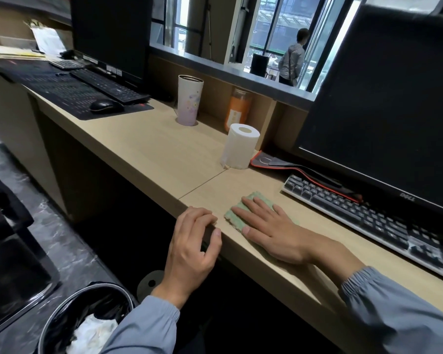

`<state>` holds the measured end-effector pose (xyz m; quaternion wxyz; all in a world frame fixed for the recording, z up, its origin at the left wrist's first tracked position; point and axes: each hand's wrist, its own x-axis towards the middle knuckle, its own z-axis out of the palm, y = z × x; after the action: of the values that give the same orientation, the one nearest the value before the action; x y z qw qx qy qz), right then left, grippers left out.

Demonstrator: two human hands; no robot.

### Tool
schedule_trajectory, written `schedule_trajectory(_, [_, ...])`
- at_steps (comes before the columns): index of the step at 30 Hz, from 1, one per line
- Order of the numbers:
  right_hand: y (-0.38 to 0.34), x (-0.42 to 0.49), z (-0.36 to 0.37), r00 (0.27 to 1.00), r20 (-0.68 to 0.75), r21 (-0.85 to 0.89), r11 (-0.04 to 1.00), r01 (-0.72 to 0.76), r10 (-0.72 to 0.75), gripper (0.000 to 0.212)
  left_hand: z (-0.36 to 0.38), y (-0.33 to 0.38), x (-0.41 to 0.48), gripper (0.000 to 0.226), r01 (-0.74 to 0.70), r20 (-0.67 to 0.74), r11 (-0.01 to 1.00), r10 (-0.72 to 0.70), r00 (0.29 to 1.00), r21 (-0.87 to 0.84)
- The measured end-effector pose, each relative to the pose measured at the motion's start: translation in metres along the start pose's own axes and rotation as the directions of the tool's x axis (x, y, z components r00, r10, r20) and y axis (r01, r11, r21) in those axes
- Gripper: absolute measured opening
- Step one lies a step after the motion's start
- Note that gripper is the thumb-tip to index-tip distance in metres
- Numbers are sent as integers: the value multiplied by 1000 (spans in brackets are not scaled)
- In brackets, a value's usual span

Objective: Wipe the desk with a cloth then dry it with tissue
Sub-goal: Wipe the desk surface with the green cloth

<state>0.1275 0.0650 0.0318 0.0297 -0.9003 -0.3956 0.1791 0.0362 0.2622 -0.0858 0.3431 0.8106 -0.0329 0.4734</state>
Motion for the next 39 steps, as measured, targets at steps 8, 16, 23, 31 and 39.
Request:
schedule_trajectory(8, [-5,69,-21,998,-53,-8,999,-47,46,67,-10,-11,5,25,40,10,998,-41,999,40])
schedule_trajectory(16, [-11,115,-27,961,-132,46,970,-238,243,75,-21,-20,3,24,108,20,993,-109,994,38])
schedule_trajectory(23, [-35,105,-21,978,-116,27,985,-169,171,73,-27,-13,9,21,156,2,988,-156,988,8])
schedule_trajectory(31, [-51,102,-14,961,-183,66,978,-196,205,75,-18,-13,15,16,167,4,986,-167,986,-1])
schedule_trajectory(39, [-42,126,-14,924,-231,54,952,-301,305,80,-15,-18,23,14,137,-30,991,-137,990,0])
